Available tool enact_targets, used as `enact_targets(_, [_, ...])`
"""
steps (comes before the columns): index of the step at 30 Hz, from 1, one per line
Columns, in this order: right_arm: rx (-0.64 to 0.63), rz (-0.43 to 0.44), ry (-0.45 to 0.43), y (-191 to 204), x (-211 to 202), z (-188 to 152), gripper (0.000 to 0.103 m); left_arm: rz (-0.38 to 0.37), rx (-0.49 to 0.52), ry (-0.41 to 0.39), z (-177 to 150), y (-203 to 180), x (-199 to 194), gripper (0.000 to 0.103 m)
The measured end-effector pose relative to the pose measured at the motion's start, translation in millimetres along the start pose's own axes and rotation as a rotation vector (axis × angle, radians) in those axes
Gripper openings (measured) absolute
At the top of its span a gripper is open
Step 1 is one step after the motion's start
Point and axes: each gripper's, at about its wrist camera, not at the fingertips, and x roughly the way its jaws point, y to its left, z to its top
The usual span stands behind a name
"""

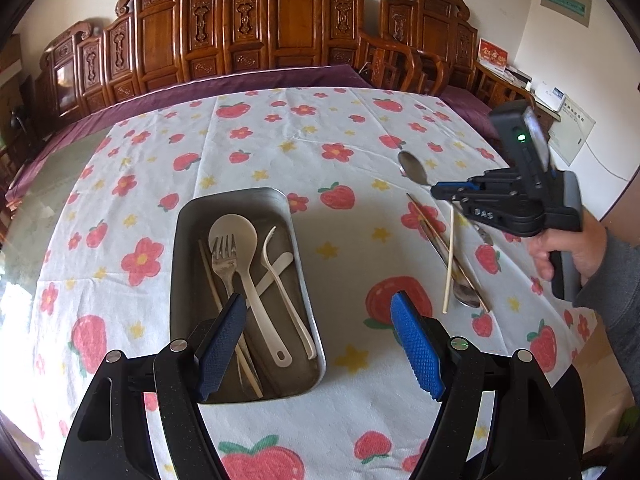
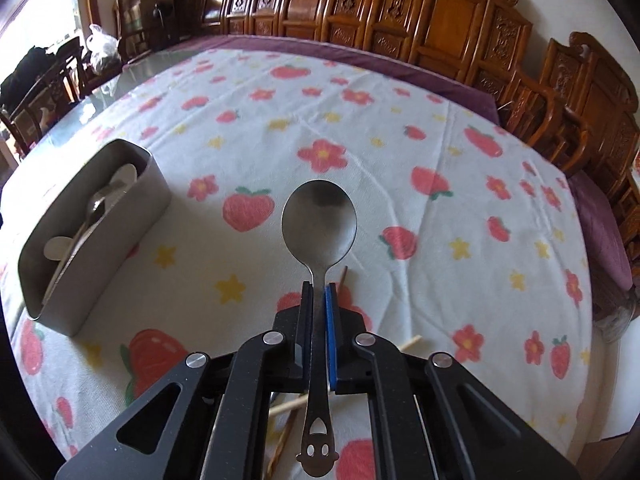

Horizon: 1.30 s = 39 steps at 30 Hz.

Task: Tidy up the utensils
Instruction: 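Grasp a metal spoon by its handle with the right tool and lift, then grasp a wooden chopstick with the left tool while the right tool holds the spoon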

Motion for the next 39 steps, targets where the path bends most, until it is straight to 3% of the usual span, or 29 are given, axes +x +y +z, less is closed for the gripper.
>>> enact_targets(4, [0.045,-0.006,-0.033,-9,-30,-19,0.007,-0.001,0.014,0.003,-5,-11,1,0.071])
enact_targets(9, [0.137,-0.020,-0.022,-22,-49,-71,0.007,-0.016,0.034,0.015,-8,-28,6,0.071])
enact_targets(19, [0.272,-0.041,0.037,-43,-54,-156,0.007,-0.047,0.095,0.037,-5,-69,28,0.071])
enact_targets(26, [0.300,-0.052,0.056,-50,-49,-177,0.007,-0.083,0.134,0.069,3,-98,56,0.070])
enact_targets(30, [0.314,-0.048,0.056,-55,-46,-184,0.007,-0.114,0.141,0.109,9,-108,74,0.056])
enact_targets(36, [0.327,-0.033,0.046,-56,-48,-189,0.007,-0.145,0.153,0.139,18,-125,97,0.044])
enact_targets(39, [0.332,-0.028,0.041,-57,-48,-190,0.007,-0.150,0.156,0.151,23,-132,110,0.043])
